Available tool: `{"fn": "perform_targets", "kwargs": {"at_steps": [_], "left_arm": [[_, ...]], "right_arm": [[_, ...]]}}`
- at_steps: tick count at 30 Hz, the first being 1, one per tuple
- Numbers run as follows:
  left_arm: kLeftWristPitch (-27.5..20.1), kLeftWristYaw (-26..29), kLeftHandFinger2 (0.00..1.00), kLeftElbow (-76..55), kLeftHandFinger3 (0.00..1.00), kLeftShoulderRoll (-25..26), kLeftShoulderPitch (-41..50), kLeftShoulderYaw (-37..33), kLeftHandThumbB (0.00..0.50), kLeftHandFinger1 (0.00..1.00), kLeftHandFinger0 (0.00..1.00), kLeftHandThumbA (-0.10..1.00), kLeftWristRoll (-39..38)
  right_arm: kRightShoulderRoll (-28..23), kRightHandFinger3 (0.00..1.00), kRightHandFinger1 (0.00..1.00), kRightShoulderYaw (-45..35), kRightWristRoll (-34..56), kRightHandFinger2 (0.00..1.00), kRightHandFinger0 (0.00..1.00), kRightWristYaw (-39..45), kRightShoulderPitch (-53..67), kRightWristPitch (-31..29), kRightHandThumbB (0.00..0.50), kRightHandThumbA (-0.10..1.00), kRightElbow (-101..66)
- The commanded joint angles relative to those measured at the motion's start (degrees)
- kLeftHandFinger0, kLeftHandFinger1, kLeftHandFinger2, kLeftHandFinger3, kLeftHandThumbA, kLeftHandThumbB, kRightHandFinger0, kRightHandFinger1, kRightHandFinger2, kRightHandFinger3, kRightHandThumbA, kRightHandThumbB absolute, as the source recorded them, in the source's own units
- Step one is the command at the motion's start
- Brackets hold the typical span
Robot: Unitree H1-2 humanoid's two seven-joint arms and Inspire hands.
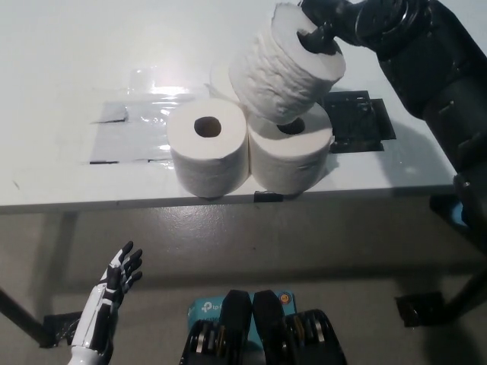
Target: A few rolls of toilet paper are kept infront of the robot and the robot uses its right hand to lift one of the rolls and and places it on top of the other rolls to stack it.
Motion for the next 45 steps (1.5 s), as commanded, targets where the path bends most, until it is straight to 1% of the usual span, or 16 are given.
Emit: {"fn": "perform_targets", "kwargs": {"at_steps": [1, 4, 7, 8, 11, 14, 17, 19, 20, 21, 22, 26, 34, 37, 42, 45], "left_arm": [[-0.73, -1.07, 1.00, -2.08, 1.00, 0.95, -0.13, -0.36, 0.061, 1.00, 1.00, 1.00, 0.42], [-0.87, -1.22, 1.00, -2.20, 1.00, 0.92, -0.07, -0.33, 0.052, 1.00, 1.00, 1.00, 0.07], [-0.27, -1.12, 1.00, -2.48, 1.00, 0.88, -0.15, -0.47, 0.058, 1.00, 1.00, 1.00, 0.40], [-0.22, -1.07, 1.00, -2.51, 1.00, 0.92, -0.14, -0.52, 0.060, 1.00, 1.00, 1.00, 0.60], [-0.46, -1.11, 1.00, -2.51, 1.00, 0.87, -0.20, -0.58, 0.059, 1.00, 1.00, 1.00, 0.47], [-0.25, -1.06, 1.00, -2.66, 1.00, 0.92, -0.11, -0.53, 0.064, 1.00, 1.00, 1.00, 0.53], [-0.42, -1.14, 1.00, -2.60, 1.00, 0.99, -0.18, -0.55, 0.056, 1.00, 1.00, 1.00, 0.51], [-0.88, -1.17, 1.00, -2.31, 1.00, 1.03, -0.25, -0.59, 0.052, 1.00, 1.00, 1.00, 0.62], [-0.78, -1.13, 1.00, -2.37, 1.00, 0.99, -0.27, -0.59, 0.054, 1.00, 1.00, 1.00, 0.63], [-0.76, -1.13, 1.00, -2.38, 1.00, 0.99, -0.27, -0.59, 0.055, 1.00, 1.00, 1.00, 0.63], [-0.63, -1.09, 1.00, -2.57, 1.00, 1.00, -0.24, -0.63, 0.060, 1.00, 1.00, 1.00, 0.81], [-0.64, -1.36, 1.00, -2.67, 1.00, 1.07, -0.26, -0.58, 0.054, 1.00, 1.00, 1.00, 0.35], [-0.10, -1.40, 1.00, -2.98, 1.00, 1.04, -0.32, -0.59, 0.054, 1.00, 1.00, 1.00, 0.46], [-0.41, -1.67, 1.00, -2.87, 1.00, 0.98, -0.36, -0.44, 0.051, 1.00, 1.00, 1.00, 0.28], [-0.64, -1.73, 1.00, -2.70, 1.00, 1.06, -0.49, -0.30, 0.048, 1.00, 1.00, 1.00, 0.11], [-0.88, -1.65, 1.00, -2.53, 1.00, 1.03, -0.55, -0.42, 0.044, 1.00, 1.00, 1.00, 0.44]], "right_arm": [[-0.06, 0.51, 0.24, 1.15, -2.69, 0.57, 0.00, -1.51, -4.82, -2.47, 0.054, 0.65, -1.54], [-0.22, 0.46, 0.26, 3.22, -5.17, 0.57, 0.01, -3.77, -4.25, -5.12, 0.063, 0.72, -2.57], [-0.27, 0.44, 0.23, 3.40, -5.47, 0.47, 0.00, -5.32, -4.03, -6.31, 0.064, 0.72, -2.71], [-0.23, 0.42, 0.18, 3.96, -6.29, 0.39, 0.00, -7.09, -3.89, -8.11, 0.059, 0.77, -2.52], [0.22, 0.13, 0.08, 2.31, -5.12, 0.16, 0.06, -9.19, -3.63, -9.35, 0.078, 0.81, -1.62], [0.51, 0.14, 0.00, 2.81, -5.92, 0.07, 0.00, -9.45, -4.05, -9.97, 0.131, 0.87, -0.61], [0.70, 0.52, 0.18, 2.97, -6.59, 0.41, 0.10, -9.57, -4.25, -9.43, 0.203, 0.76, 0.02], [0.87, 0.94, 0.55, 2.78, -6.62, 0.79, 0.42, -9.44, -4.34, -8.85, 0.232, 0.75, 0.34], [0.88, 1.00, 0.66, 3.05, -6.86, 0.93, 0.56, -9.03, -4.48, -9.12, 0.244, 0.79, 0.64], [0.90, 1.00, 0.67, 3.03, -6.93, 0.94, 0.57, -9.00, -4.51, -9.18, 0.247, 0.80, 0.72], [0.87, 1.00, 0.81, 2.90, -6.85, 1.00, 0.72, -8.47, -4.50, -9.62, 0.275, 0.84, 0.82], [1.08, 1.00, 0.98, 0.85, -4.79, 1.00, 0.80, -6.84, -4.22, -9.74, 0.285, 0.79, 1.20], [1.14, 1.00, 1.00, -0.39, -4.47, 1.00, 0.85, -5.03, -4.00, -10.12, 0.308, 0.76, 2.15], [1.18, 1.00, 1.00, -0.45, -4.43, 1.00, 0.97, -4.12, -4.18, -10.37, 0.330, 0.78, 2.66], [0.86, 1.00, 1.00, 2.58, -8.14, 1.00, 1.00, -6.42, -5.24, -10.34, 0.329, 0.99, 1.59], [0.79, 1.00, 1.00, -0.79, -4.46, 1.00, 1.00, -5.92, -5.84, -10.09, 0.314, 0.99, 1.16]]}}
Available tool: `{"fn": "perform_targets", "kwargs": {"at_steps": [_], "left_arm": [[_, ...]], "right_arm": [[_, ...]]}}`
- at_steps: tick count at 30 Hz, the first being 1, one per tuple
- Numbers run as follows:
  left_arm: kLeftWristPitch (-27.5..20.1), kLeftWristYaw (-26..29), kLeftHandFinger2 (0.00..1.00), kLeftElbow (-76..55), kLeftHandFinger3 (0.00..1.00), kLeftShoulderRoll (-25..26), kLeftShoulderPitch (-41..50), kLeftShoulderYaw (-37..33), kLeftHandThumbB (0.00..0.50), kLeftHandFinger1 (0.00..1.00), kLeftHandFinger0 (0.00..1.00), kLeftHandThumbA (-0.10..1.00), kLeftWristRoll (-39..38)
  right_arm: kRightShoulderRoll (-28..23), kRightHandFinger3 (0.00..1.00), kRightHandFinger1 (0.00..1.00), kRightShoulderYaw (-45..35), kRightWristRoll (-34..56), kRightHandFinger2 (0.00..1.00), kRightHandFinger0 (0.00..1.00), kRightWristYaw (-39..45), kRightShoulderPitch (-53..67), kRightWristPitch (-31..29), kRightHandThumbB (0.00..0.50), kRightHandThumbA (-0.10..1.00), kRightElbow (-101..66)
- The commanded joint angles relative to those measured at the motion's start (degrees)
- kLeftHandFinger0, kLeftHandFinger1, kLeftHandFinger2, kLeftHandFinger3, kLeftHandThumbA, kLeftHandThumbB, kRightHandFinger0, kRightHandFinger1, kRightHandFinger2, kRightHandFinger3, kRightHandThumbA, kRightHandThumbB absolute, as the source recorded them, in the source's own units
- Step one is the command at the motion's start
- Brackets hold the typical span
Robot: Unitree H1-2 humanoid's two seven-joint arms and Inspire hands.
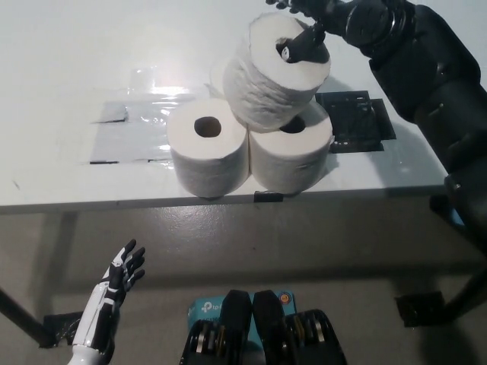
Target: A few rolls of toilet paper are kept infront of the robot and the robot uses its right hand to lift one of the rolls and and places it on top of the other rolls to stack it.
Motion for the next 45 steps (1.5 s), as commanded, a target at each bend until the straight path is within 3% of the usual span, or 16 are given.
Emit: {"fn": "perform_targets", "kwargs": {"at_steps": [1, 7, 16, 20, 24, 25, 27, 28, 29, 31, 32, 34, 36, 39, 43, 45], "left_arm": [[-0.85, -0.93, 1.00, -1.72, 1.00, 1.02, -0.52, -0.25, 0.050, 1.00, 1.00, 1.00, 0.39], [-1.73, -1.10, 1.00, -1.28, 1.00, 0.90, -0.55, -0.57, 0.037, 1.00, 1.00, 1.00, 0.48], [-1.48, -1.40, 1.00, -1.02, 1.00, 1.25, -0.59, -0.66, 0.042, 1.00, 1.00, 1.00, 0.23], [-1.44, -0.97, 1.00, -0.86, 1.00, 0.68, -0.61, -1.11, 0.041, 1.00, 1.00, 1.00, 0.89], [-1.29, -0.85, 1.00, -0.93, 1.00, 0.91, -0.73, -1.18, 0.022, 1.00, 1.00, 1.00, 1.04], [-1.23, -0.75, 1.00, -0.87, 1.00, 0.90, -1.00, -1.12, 0.025, 1.00, 1.00, 1.00, 0.99], [-0.66, -0.69, 1.00, -1.03, 1.00, 1.13, -1.68, -0.84, 0.034, 1.00, 1.00, 1.00, 0.82], [-0.60, -0.66, 1.00, -1.02, 1.00, 1.13, -1.85, -0.78, 0.040, 1.00, 1.00, 1.00, 0.79], [-0.05, -0.77, 1.00, -0.97, 1.00, 1.49, -3.08, -0.29, 0.040, 1.00, 1.00, 1.00, 0.18], [0.26, -0.70, 1.00, -0.58, 1.00, 1.42, -4.36, -0.11, 0.042, 1.00, 1.00, 1.00, -0.08], [0.29, -0.81, 1.00, -0.32, 1.00, 1.53, -5.38, -0.05, 0.041, 1.00, 1.00, 1.00, -0.23], [0.03, -0.83, 1.00, 0.68, 1.00, 1.52, -7.28, 0.08, 0.028, 1.00, 1.00, 1.00, -0.44], [0.18, -0.77, 1.00, 1.39, 1.00, 1.58, -8.96, 0.35, 0.032, 1.00, 1.00, 1.00, -0.74], [0.64, -0.40, 1.00, 1.84, 1.00, 1.80, -10.78, 1.04, 0.052, 1.00, 1.00, 1.00, -1.05], [-0.07, -0.21, 1.00, 3.65, 1.00, 1.48, -13.54, 1.57, 0.056, 1.00, 1.00, 1.00, -1.92], [-0.46, -0.05, 1.00, 4.41, 1.00, 1.65, -14.26, 2.04, 0.054, 1.00, 1.00, 1.00, -2.22]], "right_arm": [[-0.13, 1.00, 1.00, -3.86, 3.42, 1.00, 1.00, -0.16, -6.01, -1.21, 0.325, 1.00, -1.47], [-0.43, 1.00, 1.00, -5.76, 3.09, 1.00, 1.00, -0.12, -8.27, -1.56, 0.303, 1.00, -2.98], [-1.60, 1.00, 1.00, -7.72, 2.93, 1.00, 1.00, -0.68, -13.84, -0.36, 0.394, 1.00, -4.26], [-2.29, 1.00, 1.00, -9.93, 4.45, 1.00, 1.00, 0.36, -15.74, 0.63, 0.402, 1.00, -4.65], [-5.19, 1.00, 1.00, -14.54, 8.19, 1.00, 1.00, 1.82, -14.79, 2.92, 0.352, 1.00, -11.57], [-7.75, 1.00, 1.00, -15.49, 8.13, 1.00, 1.00, 2.48, -12.54, 3.49, 0.395, 1.00, -18.83], [-10.69, 1.00, 1.00, -17.53, 8.65, 1.00, 1.00, 2.81, -9.07, 4.61, 0.379, 1.00, -29.09], [-10.84, 1.00, 1.00, -17.70, 8.65, 1.00, 1.00, 2.85, -8.95, 4.77, 0.476, 1.00, -29.79], [-14.03, 1.00, 1.00, -21.25, 10.51, 1.00, 1.00, 2.94, -3.90, 6.51, 0.363, 1.00, -43.24], [-15.77, 1.00, 1.00, -24.17, 12.71, 1.00, 1.00, 2.59, -0.67, 5.32, 0.362, 1.00, -51.07], [-17.34, 1.00, 1.00, -28.57, 15.28, 1.00, 1.00, 1.53, 4.54, 6.01, 0.319, 1.00, -61.71], [-17.93, 1.00, 1.00, -31.71, 17.34, 1.00, 1.00, 1.33, 7.13, 8.14, 0.307, 1.00, -68.74], [-18.42, 1.00, 1.00, -36.65, 19.56, 1.00, 1.00, -0.32, 13.67, 9.85, 0.238, 1.00, -81.29], [-14.96, 1.00, 1.00, -44.36, 22.88, 1.00, 1.00, -5.47, 24.02, 12.16, 0.266, 1.00, -97.09], [-12.15, 1.00, 1.00, -49.29, 31.98, 1.00, 1.00, -9.72, 37.47, 7.09, 0.253, 1.00, -108.79], [-7.43, 1.00, 1.00, -50.79, 33.39, 1.00, 1.00, -15.08, 46.94, 3.23, 0.275, 1.00, -115.61]]}}
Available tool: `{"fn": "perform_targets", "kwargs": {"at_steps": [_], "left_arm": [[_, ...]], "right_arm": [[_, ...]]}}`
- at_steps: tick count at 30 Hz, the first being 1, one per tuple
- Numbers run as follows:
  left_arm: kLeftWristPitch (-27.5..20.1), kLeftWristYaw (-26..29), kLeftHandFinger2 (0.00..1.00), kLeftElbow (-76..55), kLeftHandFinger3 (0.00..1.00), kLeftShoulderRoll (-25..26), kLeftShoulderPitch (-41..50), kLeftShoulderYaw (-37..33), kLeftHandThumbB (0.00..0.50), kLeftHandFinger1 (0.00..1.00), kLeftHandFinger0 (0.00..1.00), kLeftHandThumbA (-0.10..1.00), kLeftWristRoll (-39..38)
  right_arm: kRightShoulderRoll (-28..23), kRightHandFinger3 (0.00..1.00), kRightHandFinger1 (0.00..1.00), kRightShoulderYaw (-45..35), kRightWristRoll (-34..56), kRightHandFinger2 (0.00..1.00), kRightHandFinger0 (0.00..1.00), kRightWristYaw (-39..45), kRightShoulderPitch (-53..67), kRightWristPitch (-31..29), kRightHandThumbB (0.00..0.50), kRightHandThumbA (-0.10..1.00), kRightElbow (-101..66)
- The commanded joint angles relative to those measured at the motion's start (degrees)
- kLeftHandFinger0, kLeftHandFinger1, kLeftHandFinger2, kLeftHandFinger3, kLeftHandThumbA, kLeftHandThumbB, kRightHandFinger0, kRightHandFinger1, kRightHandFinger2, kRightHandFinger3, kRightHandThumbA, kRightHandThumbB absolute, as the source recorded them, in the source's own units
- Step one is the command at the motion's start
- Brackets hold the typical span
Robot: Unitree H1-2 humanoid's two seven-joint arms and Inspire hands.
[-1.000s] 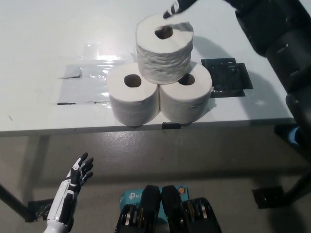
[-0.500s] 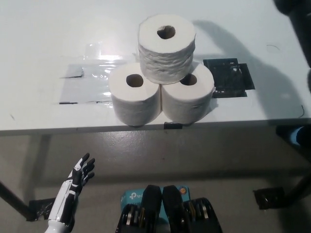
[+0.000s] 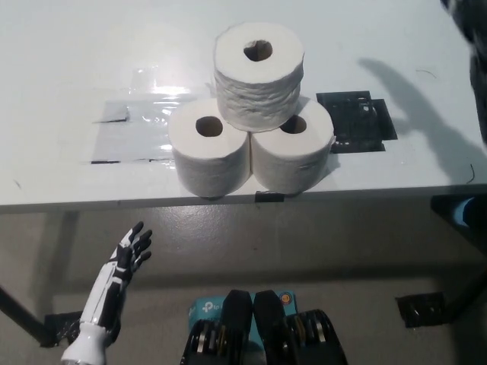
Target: A few rolls of toilet paper are kept infront of the robot and the robot uses its right hand to lift one of the rolls and and places it on top of the other rolls to stack it.
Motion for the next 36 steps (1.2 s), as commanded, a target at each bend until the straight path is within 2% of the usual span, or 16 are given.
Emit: {"fn": "perform_targets", "kwargs": {"at_steps": [1, 3, 5, 7, 10, 11, 13, 14, 17, 19, 20, 24, 27, 31, 35, 36], "left_arm": [[-0.39, 0.16, 1.00, 1.96, 1.00, 1.47, -9.62, 2.71, 0.079, 1.00, 1.00, 1.00, -2.30], [-0.31, -0.02, 1.00, 2.12, 1.00, 1.59, -10.20, 2.67, 0.093, 1.00, 1.00, 1.00, -2.29], [-1.06, -0.20, 1.00, 2.99, 1.00, 1.63, -11.22, 2.46, 0.078, 1.00, 1.00, 1.00, -1.95], [-1.91, -0.66, 1.00, 3.99, 1.00, 1.72, -11.98, 2.54, 0.072, 1.00, 1.00, 1.00, -2.52], [-1.64, -0.83, 1.00, 4.18, 1.00, 2.23, -12.35, 2.83, 0.085, 1.00, 1.00, 1.00, -2.54], [-1.29, -0.77, 1.00, 3.93, 1.00, 2.25, -12.06, 2.83, 0.097, 1.00, 1.00, 1.00, -2.35], [-1.21, -0.89, 1.00, 3.36, 1.00, 1.81, -10.06, 2.60, 0.107, 1.00, 1.00, 1.00, -2.31], [-1.41, -0.94, 1.00, 2.76, 1.00, 1.53, -8.17, 2.44, 0.098, 1.00, 1.00, 1.00, -2.28], [-1.91, -1.50, 1.00, 1.96, 1.00, 1.26, -5.05, 2.31, 0.071, 1.00, 1.00, 1.00, -2.88], [-2.61, -1.27, 1.00, 1.22, 1.00, 1.11, -1.82, 1.94, 0.062, 1.00, 1.00, 1.00, -2.06], [-2.88, -1.37, 1.00, 1.30, 1.00, 1.20, -1.12, 1.90, 0.057, 1.00, 1.00, 1.00, -2.04], [-2.59, -1.28, 1.00, 0.68, 1.00, 1.42, 1.18, 1.60, 0.063, 1.00, 1.00, 1.00, -1.15], [-2.68, -1.46, 1.00, 0.52, 1.00, 1.43, 2.45, 1.34, 0.045, 1.00, 1.00, 1.00, -1.04], [-3.00, -1.73, 1.00, 0.44, 1.00, 1.65, 3.88, 1.04, 0.021, 1.00, 1.00, 1.00, -0.79], [-2.52, -1.87, 1.00, 0.05, 1.00, 1.91, 4.07, 0.90, 0.028, 1.00, 1.00, 1.00, -0.61], [-2.26, -1.96, 1.00, -0.04, 1.00, 1.86, 3.92, 0.82, 0.029, 1.00, 1.00, 1.00, -0.71]], "right_arm": [[2.05, 1.00, 1.00, -26.22, 26.27, 1.00, 1.00, -17.33, 26.82, -4.05, 0.253, 1.00, -67.43], [5.50, 1.00, 1.00, -25.31, 27.50, 1.00, 1.00, -19.80, 33.32, -9.06, 0.193, 1.00, -69.15], [8.22, 1.00, 1.00, -24.84, 27.85, 1.00, 1.00, -21.46, 38.38, -13.24, 0.162, 1.00, -69.95], [12.20, 1.00, 1.00, -23.80, 27.95, 1.00, 1.00, -22.73, 43.99, -19.02, 0.170, 1.00, -69.10], [15.01, 1.00, 1.00, -21.96, 26.41, 1.00, 1.00, -22.55, 46.43, -23.09, 0.170, 1.00, -67.55], [15.62, 1.00, 1.00, -21.53, 25.77, 1.00, 1.00, -22.38, 47.02, -23.66, 0.179, 1.00, -67.26], [17.54, 1.00, 1.00, -19.91, 24.67, 1.00, 1.00, -21.76, 48.95, -24.78, 0.142, 1.00, -66.71], [18.32, 1.00, 1.00, -19.20, 23.69, 1.00, 1.00, -21.27, 50.39, -25.16, 0.166, 1.00, -66.22], [21.22, 1.00, 1.00, -16.89, 21.47, 1.00, 1.00, -19.88, 53.16, -24.93, 0.171, 1.00, -62.56], [22.70, 1.00, 1.00, -14.80, 20.55, 1.00, 1.00, -17.32, 56.69, -24.53, 0.142, 1.00, -57.47], [23.63, 1.00, 1.00, -14.57, 19.51, 1.00, 1.00, -17.19, 57.54, -23.79, 0.181, 1.00, -55.68], [26.61, 1.00, 1.00, -14.31, 17.95, 1.00, 1.00, -17.23, 59.39, -25.32, 0.194, 1.00, -48.34], [28.37, 1.00, 1.00, -14.12, 14.76, 1.00, 1.00, -18.32, 60.11, -27.94, 0.149, 1.00, -41.10], [28.45, 1.00, 1.00, -13.35, 10.10, 1.00, 1.00, -19.81, 59.85, -29.99, 0.052, 1.00, -31.16], [28.27, 1.00, 1.00, -12.84, 10.70, 1.00, 1.00, -20.37, 58.28, -29.28, 0.054, 1.00, -24.45], [28.23, 1.00, 1.00, -12.63, 11.66, 1.00, 1.00, -20.12, 57.48, -27.84, 0.037, 1.00, -22.57]]}}
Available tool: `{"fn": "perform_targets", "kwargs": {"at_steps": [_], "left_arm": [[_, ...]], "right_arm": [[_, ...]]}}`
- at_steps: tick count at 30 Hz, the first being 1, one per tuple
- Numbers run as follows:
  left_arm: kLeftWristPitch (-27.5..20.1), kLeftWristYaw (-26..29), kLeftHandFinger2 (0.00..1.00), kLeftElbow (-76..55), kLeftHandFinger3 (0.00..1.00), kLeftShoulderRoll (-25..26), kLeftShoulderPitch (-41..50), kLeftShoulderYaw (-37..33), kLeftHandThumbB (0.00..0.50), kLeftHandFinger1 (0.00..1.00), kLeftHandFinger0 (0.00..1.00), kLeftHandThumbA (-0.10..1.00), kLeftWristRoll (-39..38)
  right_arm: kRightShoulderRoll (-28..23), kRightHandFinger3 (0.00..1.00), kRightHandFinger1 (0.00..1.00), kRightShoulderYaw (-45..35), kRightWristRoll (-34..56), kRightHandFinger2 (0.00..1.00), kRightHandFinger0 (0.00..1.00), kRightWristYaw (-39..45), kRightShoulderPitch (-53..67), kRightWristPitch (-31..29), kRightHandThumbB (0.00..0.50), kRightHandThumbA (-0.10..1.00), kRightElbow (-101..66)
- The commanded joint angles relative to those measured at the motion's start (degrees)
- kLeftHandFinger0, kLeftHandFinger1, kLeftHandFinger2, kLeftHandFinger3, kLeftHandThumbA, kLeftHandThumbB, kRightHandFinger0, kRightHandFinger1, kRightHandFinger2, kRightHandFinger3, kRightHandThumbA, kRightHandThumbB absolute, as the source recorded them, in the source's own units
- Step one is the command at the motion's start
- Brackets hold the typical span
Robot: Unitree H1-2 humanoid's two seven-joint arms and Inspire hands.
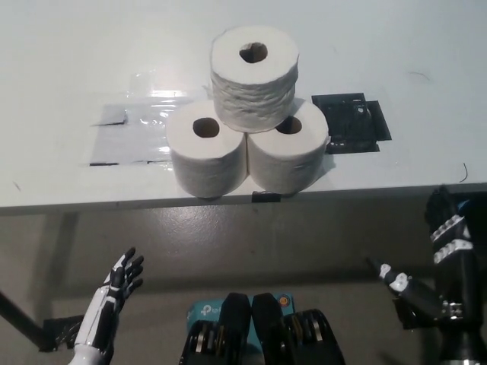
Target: A few rolls of toilet paper are kept infront of the robot and the robot uses its right hand to lift one of the rolls and and places it on top of the other rolls to stack it.
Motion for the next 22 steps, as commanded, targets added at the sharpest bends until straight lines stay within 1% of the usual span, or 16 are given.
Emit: {"fn": "perform_targets", "kwargs": {"at_steps": [1, 2, 3, 4, 5, 6, 7, 9, 12, 13, 14, 15, 16, 19, 20, 22], "left_arm": [[-2.51, -1.95, 1.00, -3.28, 1.00, 1.63, -0.05, -0.35, 0.039, 1.00, 1.00, 1.00, -0.47], [-2.53, -1.98, 1.00, -3.27, 1.00, 1.66, -0.15, -0.42, 0.041, 1.00, 1.00, 1.00, -0.44], [-2.60, -2.05, 1.00, -3.25, 1.00, 1.70, -0.29, -0.44, 0.035, 1.00, 1.00, 1.00, -0.43], [-2.67, -2.07, 1.00, -3.23, 1.00, 1.70, -0.41, -0.47, 0.033, 1.00, 1.00, 1.00, -0.44], [-2.36, -1.89, 1.00, -3.41, 1.00, 1.64, -0.47, -0.53, 0.036, 1.00, 1.00, 1.00, -0.16], [-2.32, -1.84, 1.00, -3.45, 1.00, 1.59, -0.53, -0.60, 0.037, 1.00, 1.00, 1.00, 0.00], [-2.28, -1.85, 1.00, -3.46, 1.00, 1.65, -0.71, -0.61, 0.039, 1.00, 1.00, 1.00, 0.14], [-2.01, -2.11, 1.00, -3.60, 1.00, 1.92, -1.07, -0.60, 0.041, 1.00, 1.00, 1.00, 0.22], [-2.00, -2.41, 1.00, -3.22, 1.00, 1.92, -1.94, -0.74, 0.049, 1.00, 1.00, 1.00, 0.27], [-1.91, -2.43, 1.00, -3.44, 1.00, 1.87, -1.72, -0.80, 0.050, 1.00, 1.00, 1.00, 0.35], [-1.70, -2.44, 1.00, -3.54, 1.00, 1.95, -1.92, -0.75, 0.052, 1.00, 1.00, 1.00, 0.35], [-1.66, -2.46, 1.00, -3.61, 1.00, 2.01, -1.91, -0.73, 0.051, 1.00, 1.00, 1.00, 0.33], [-1.72, -2.49, 1.00, -3.60, 1.00, 2.06, -1.97, -0.66, 0.042, 1.00, 1.00, 1.00, 0.25], [-2.00, -2.53, 1.00, -3.43, 1.00, 2.04, -2.23, -0.50, 0.037, 1.00, 1.00, 1.00, 0.02], [-2.06, -2.46, 1.00, -3.37, 1.00, 2.00, -2.33, -0.45, 0.037, 1.00, 1.00, 1.00, 0.02], [-1.99, -2.47, 1.00, -3.50, 1.00, 1.99, -2.27, -0.42, 0.034, 1.00, 1.00, 1.00, -0.05]], "right_arm": [[0.75, 1.00, 1.00, -0.06, 1.80, 1.00, 1.00, -5.49, -3.22, -9.46, 0.017, 1.00, 8.51], [0.49, 1.00, 1.00, 0.11, 1.85, 1.00, 1.00, -5.65, -3.65, -9.92, 0.002, 1.00, 9.99], [0.13, 1.00, 1.00, 0.36, 1.27, 1.00, 1.00, -6.02, -4.18, -10.31, 0.013, 1.00, 11.85], [-0.19, 1.00, 1.00, 0.64, 0.77, 1.00, 1.00, -6.36, -4.47, -10.62, 0.010, 1.00, 13.05], [-0.69, 1.00, 1.00, 0.91, 0.23, 1.00, 1.00, -6.52, -4.76, -11.24, 0.024, 1.00, 14.69], [-1.36, 1.00, 1.00, 1.34, -0.59, 1.00, 1.00, -6.66, -4.95, -11.54, 0.023, 1.00, 16.90], [-1.92, 1.00, 1.00, 1.81, -1.15, 1.00, 1.00, -6.82, -5.13, -11.74, 0.005, 1.00, 18.51], [-2.71, 1.00, 1.00, 2.76, -1.57, 1.00, 1.00, -6.82, -5.38, -11.42, 0.000, 0.99, 21.54], [-3.93, 1.00, 1.00, 3.83, -2.54, 1.00, 1.00, -7.53, -5.45, -12.27, 0.000, 0.97, 23.17], [-4.31, 1.00, 1.00, 4.33, -2.83, 1.00, 1.00, -7.57, -5.02, -12.42, 0.008, 0.97, 23.09], [-4.72, 1.00, 1.00, 4.84, -3.06, 1.00, 1.00, -7.65, -5.17, -12.67, 0.001, 0.96, 23.41], [-4.86, 1.00, 1.00, 5.11, -2.90, 1.00, 1.00, -7.71, -5.22, -12.71, 0.018, 0.96, 23.56], [-5.14, 1.00, 1.00, 5.57, -2.84, 1.00, 1.00, -7.90, -5.38, -12.81, 0.023, 0.94, 23.90], [-5.90, 1.00, 1.00, 6.64, -3.65, 1.00, 1.00, -8.35, -5.41, -13.31, 0.005, 0.95, 24.32], [-6.08, 1.00, 1.00, 6.97, -3.67, 1.00, 1.00, -8.32, -5.40, -13.24, 0.015, 0.94, 24.08], [-6.25, 1.00, 1.00, 7.31, -3.67, 1.00, 1.00, -8.47, -5.30, -13.40, 0.018, 0.93, 24.06]]}}
